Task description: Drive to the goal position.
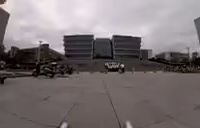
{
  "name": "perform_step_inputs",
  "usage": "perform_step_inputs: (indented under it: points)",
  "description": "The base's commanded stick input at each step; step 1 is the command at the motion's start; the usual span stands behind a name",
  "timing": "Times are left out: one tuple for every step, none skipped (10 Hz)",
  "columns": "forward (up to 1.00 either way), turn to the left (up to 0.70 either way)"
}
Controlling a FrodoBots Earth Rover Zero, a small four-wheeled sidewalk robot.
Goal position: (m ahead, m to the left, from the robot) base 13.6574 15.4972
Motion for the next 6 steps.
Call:
perform_step_inputs:
  points:
    - [0.70,0.00]
    - [0.70,0.06]
    - [0.70,0.12]
    - [0.70,0.14]
    - [0.70,0.14]
    - [0.70,0.07]
